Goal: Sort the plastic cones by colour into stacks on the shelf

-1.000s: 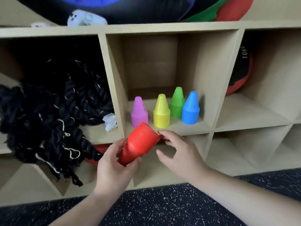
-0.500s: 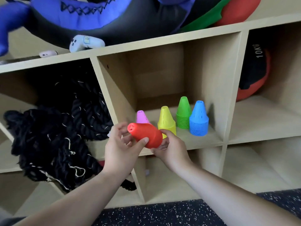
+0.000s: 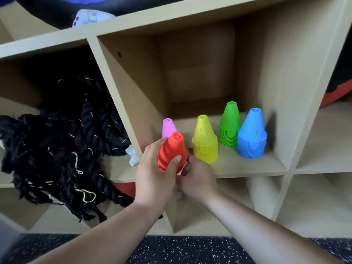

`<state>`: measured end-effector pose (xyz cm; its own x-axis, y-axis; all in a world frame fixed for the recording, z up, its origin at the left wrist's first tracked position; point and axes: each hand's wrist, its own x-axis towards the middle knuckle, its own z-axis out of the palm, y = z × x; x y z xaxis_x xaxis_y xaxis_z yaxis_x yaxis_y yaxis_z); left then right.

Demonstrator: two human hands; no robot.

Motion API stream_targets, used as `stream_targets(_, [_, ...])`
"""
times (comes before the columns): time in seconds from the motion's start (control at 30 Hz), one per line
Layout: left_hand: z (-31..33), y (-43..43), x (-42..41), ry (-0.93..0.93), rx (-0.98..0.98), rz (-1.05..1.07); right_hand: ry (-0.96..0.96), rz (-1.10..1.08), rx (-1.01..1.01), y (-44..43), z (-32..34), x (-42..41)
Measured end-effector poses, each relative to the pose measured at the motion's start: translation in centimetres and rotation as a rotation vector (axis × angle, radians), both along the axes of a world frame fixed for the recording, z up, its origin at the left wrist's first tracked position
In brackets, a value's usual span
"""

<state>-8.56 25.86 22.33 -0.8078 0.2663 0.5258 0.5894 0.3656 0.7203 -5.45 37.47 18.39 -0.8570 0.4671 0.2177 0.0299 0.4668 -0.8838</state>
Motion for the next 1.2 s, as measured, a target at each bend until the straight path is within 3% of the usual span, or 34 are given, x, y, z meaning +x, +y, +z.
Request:
stream_targets(0.4, [-0.9, 0.9, -1.9, -0.148, -0.035, 0.035, -0.246, -0.076, 0.339, 1.0, 0.7, -0.1])
stream_targets(0.6, [-1.1, 2.5, -4.0, -0.24, -0.015, 0.027, -0.255, -0.191, 0.461, 1.2, 0.2, -1.3])
stream_targets(0.8, [-1.3, 3.8, -6.4, -0.251, -0.042, 0.057, -0.18, -0.237, 0.529, 1.0, -0.7, -1.9])
stream_targets(1.0, [-1.5, 3.8, -7.7, -0.219, -0.163, 0.058, 0.073, -0.082, 0.2, 2.9, -1.0, 0.5])
stream_targets(1.2, [-1.1, 1.8, -3.1, -0.113, -0.191, -0.01, 0.301, 0.002, 0.181, 5.3, -1.2, 5.6])
